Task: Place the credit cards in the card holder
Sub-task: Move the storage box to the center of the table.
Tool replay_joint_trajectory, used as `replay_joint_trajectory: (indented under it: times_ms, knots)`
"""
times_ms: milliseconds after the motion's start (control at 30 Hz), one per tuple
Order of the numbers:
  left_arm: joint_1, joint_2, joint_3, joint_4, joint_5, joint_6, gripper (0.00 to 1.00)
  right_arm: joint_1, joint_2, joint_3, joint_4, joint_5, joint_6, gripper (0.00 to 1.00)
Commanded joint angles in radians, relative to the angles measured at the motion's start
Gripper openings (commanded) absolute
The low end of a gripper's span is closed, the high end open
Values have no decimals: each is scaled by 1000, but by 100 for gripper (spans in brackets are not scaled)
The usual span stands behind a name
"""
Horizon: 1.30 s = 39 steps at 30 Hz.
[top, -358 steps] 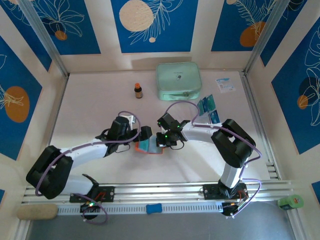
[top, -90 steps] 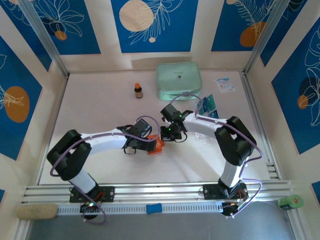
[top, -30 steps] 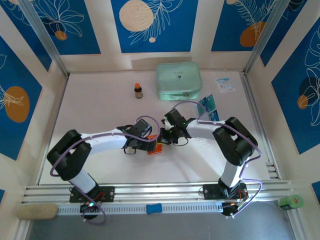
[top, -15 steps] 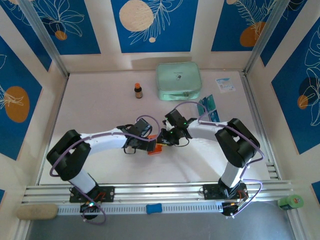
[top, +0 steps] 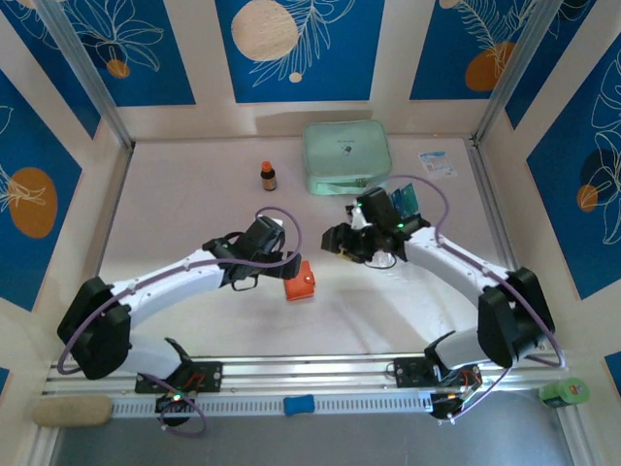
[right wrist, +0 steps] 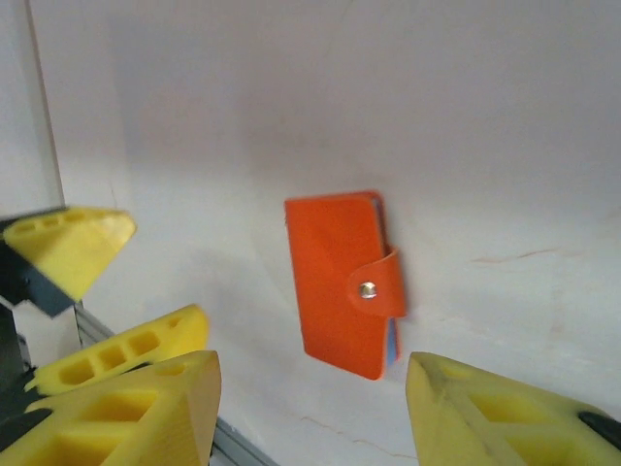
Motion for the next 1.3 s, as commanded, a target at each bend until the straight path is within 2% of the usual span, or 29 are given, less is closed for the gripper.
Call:
replay_joint_trajectory:
  times_ms: [0, 167, 333, 433, 500, 667, 900, 1100, 1267]
  knots:
    - [6, -35, 39, -36, -17, 27, 100, -120, -73, 30, -110, 28, -54, 54]
    - [12, -63, 55, -47, -26, 36, 100, -410, -154, 45, -143, 4, -82, 54]
    - [20, -95, 51, -46, -29, 37, 100, -740, -176, 25, -102, -45, -45, 53]
    - [22, -106, 53, -49, -31, 37, 100, -886, -143, 2, -49, -79, -17, 53]
    - [25, -115, 55, -55, -40, 35, 100, -934, -88, -3, -19, -108, -17, 50]
    - [32, -145, 61, -55, -61, 35, 100, -946, 72, -3, 53, -167, -35, 35]
    - [48, -178, 70, -66, -66, 33, 100, -876, 266, 5, 137, -259, -61, 14]
    - [59, -211, 75, -77, -80, 33, 100, -815, 368, -11, 216, -320, -48, 12]
    - [67, -222, 77, -83, -81, 36, 100, -764, 393, -31, 256, -338, -35, 11]
